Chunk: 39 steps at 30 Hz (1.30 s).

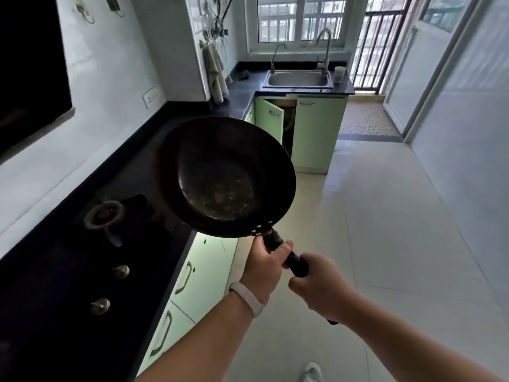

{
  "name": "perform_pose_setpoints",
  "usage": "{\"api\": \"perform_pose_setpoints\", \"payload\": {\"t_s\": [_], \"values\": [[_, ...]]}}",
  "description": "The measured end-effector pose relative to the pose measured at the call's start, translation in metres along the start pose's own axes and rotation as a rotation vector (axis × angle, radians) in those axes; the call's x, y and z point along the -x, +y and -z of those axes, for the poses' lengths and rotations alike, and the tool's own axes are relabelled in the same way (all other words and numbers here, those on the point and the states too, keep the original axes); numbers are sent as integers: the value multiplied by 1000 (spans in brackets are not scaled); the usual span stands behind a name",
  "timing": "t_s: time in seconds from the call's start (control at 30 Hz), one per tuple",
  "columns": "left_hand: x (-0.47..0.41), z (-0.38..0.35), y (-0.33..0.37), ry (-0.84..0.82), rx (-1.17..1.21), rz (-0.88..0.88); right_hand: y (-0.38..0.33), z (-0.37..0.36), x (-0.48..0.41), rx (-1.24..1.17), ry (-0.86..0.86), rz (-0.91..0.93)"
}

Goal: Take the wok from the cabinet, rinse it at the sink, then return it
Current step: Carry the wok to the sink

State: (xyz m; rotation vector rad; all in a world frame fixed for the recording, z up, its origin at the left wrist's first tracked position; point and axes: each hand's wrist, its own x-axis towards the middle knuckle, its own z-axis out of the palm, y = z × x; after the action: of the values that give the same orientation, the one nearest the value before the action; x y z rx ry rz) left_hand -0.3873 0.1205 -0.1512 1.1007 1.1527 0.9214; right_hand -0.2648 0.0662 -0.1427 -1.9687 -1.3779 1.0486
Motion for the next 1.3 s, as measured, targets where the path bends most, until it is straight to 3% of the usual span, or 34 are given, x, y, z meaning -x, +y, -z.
{"api": "perform_pose_setpoints", "payload": {"t_s": [0.57, 0.9, 1.3], "values": [[-124, -169, 42, -170, -87, 5, 59, 161, -98, -52, 115, -13], [-216, -203, 41, -249, -27, 8, 62, 194, -179, -63, 191, -60], [-402, -209, 83, -383, 77, 17, 11, 232, -347, -79, 234, -136]]}}
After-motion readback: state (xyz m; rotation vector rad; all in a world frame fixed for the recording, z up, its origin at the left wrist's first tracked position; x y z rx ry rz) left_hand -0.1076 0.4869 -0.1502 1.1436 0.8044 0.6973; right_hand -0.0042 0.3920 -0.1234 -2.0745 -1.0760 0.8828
